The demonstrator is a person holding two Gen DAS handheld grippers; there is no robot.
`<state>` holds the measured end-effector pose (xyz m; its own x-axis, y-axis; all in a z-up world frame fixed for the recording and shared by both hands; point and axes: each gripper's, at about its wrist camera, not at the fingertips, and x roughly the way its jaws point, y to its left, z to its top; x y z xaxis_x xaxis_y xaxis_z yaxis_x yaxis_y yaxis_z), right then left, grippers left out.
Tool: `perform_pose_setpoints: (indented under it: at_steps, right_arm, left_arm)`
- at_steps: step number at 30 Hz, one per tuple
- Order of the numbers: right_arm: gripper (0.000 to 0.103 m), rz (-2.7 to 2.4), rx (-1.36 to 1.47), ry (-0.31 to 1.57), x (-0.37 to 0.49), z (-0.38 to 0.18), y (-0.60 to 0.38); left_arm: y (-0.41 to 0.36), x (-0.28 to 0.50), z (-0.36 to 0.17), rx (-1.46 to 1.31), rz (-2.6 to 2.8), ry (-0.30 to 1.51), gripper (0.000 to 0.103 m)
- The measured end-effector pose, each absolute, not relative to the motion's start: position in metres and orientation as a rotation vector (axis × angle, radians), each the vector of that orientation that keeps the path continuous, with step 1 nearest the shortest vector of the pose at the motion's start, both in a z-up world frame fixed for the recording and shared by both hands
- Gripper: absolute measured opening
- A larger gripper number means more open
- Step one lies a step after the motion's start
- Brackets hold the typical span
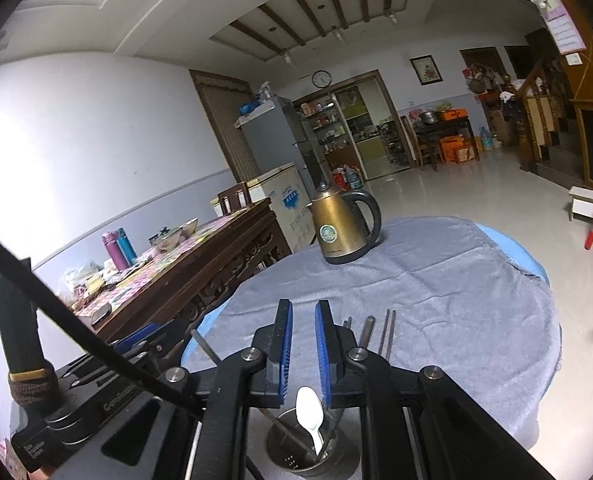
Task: Organize utensils
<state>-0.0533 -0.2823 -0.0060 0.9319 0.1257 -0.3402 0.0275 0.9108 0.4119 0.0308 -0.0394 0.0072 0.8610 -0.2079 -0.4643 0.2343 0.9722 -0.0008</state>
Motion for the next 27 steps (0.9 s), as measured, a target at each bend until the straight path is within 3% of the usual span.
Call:
perform_pose_setpoints:
  at_steps: [5,11,13,17,20,27]
  right_arm:
    - [0.014,0.039,0.443,0.373,-0.053,-0.008,-0.287]
    - [0.017,0.025,0.445,0.378,-0.053,-0.010,-0.291]
    - [0.025,0.019,0.450,0.379,-0.053,-0.010,-0.292]
    - [0.025,0.008,0.460,0.377,-0.053,-0.011,-0.297]
    - [0.025,0.001,0.462,0.378,-0.052,-0.012,-0.299]
    - [0.025,-0.006,0.458,0.399,-0.050,-0.015,-0.297]
  left_arm:
    - [-0.038,0.034,0.006,0.058,-0.217,0.487,0.046]
    - [-0.034,0.039,0.003,0.073,-0.157,0.491,0.065]
    - [-0.030,0.042,0.002,0.078,-0.125,0.492,0.066]
    - [-0.024,0.047,-0.001,0.096,-0.073,0.495,0.067]
    - [-0.019,0.050,-0.004,0.104,-0.040,0.497,0.075]
    - [0.004,0.060,-0.010,0.108,0.041,0.502,0.076]
